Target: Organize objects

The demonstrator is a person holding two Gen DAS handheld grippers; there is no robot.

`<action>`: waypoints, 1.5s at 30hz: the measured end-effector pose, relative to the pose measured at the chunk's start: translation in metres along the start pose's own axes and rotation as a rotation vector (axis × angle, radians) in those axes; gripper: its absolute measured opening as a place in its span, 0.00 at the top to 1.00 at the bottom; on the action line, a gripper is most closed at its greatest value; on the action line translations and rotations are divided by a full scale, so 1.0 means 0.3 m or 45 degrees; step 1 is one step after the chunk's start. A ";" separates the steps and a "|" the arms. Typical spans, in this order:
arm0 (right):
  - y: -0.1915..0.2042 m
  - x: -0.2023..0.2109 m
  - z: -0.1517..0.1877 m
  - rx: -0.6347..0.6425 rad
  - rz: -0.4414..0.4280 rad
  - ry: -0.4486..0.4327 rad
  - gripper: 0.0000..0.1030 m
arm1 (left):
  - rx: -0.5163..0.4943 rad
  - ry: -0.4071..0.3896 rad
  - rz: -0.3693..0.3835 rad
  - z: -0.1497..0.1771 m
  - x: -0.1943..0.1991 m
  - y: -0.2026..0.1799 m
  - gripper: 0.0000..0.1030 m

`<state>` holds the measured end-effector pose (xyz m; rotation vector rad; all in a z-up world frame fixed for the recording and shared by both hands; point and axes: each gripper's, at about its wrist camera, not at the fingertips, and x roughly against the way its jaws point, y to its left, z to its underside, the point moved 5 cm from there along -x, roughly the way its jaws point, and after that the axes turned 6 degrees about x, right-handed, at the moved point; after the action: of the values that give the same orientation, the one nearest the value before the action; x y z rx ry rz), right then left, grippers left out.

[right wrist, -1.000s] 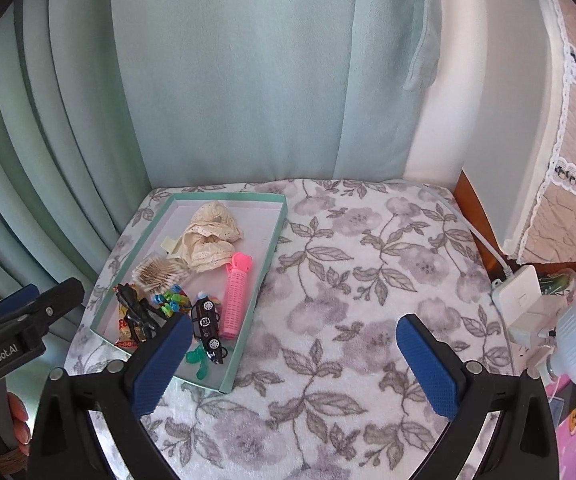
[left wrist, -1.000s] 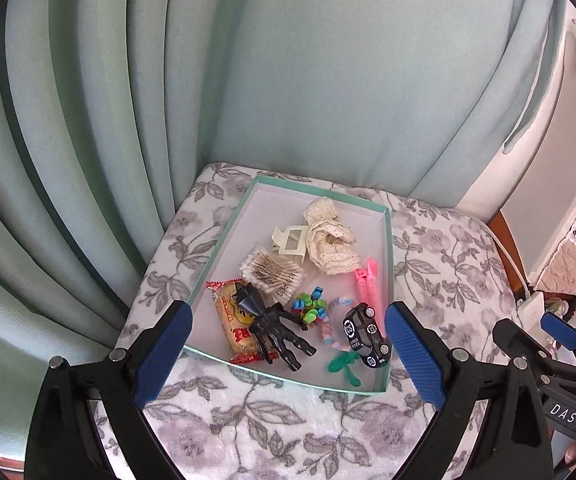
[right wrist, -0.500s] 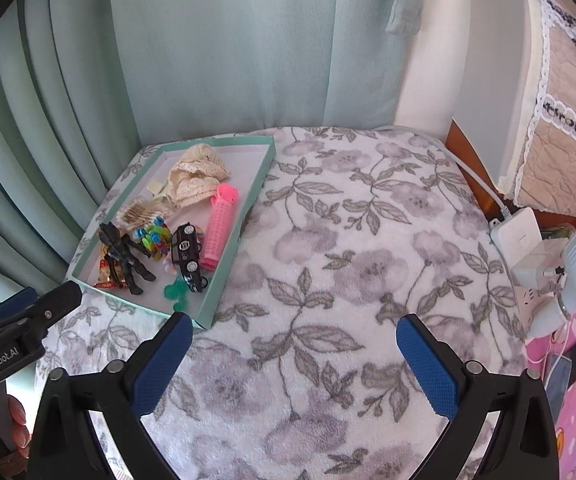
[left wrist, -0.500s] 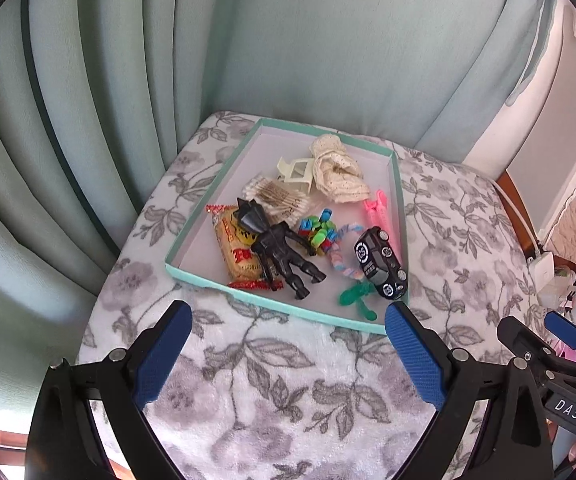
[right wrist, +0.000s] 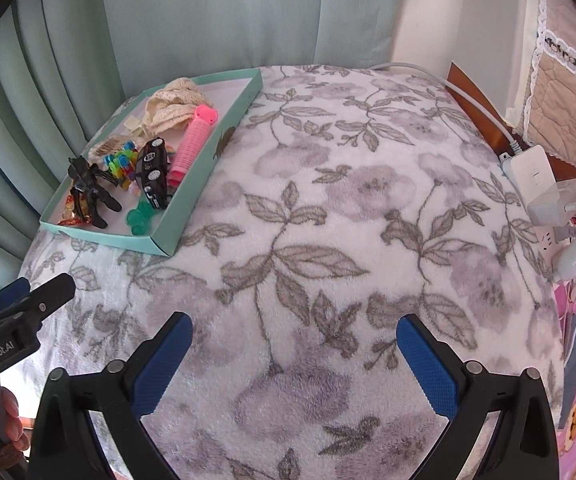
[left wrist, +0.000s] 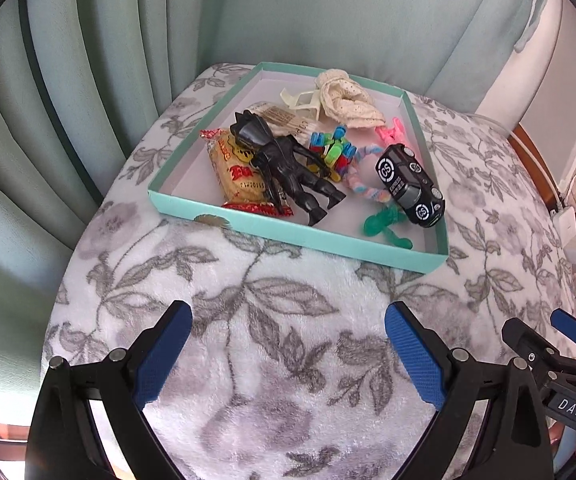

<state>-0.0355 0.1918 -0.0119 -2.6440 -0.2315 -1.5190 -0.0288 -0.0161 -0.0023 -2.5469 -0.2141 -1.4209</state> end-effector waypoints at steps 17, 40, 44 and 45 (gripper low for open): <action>-0.055 -0.078 0.028 0.000 0.036 0.036 0.00 | -0.059 0.046 -0.026 0.069 -0.106 0.000 0.06; -0.059 -0.105 0.041 0.053 0.068 -0.049 0.00 | -0.082 -0.041 -0.032 0.089 -0.116 0.006 0.01; -0.057 -0.105 0.043 0.063 0.063 -0.050 0.00 | -0.081 -0.036 -0.036 0.101 -0.104 0.019 0.01; -0.058 -0.106 0.044 0.067 0.060 -0.049 0.00 | -0.076 -0.031 -0.038 0.099 -0.103 0.022 0.00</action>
<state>-0.0431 0.2081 -0.0460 -2.6199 -0.2071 -1.4293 -0.0191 -0.0153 -0.0446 -2.6206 -0.2175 -1.4283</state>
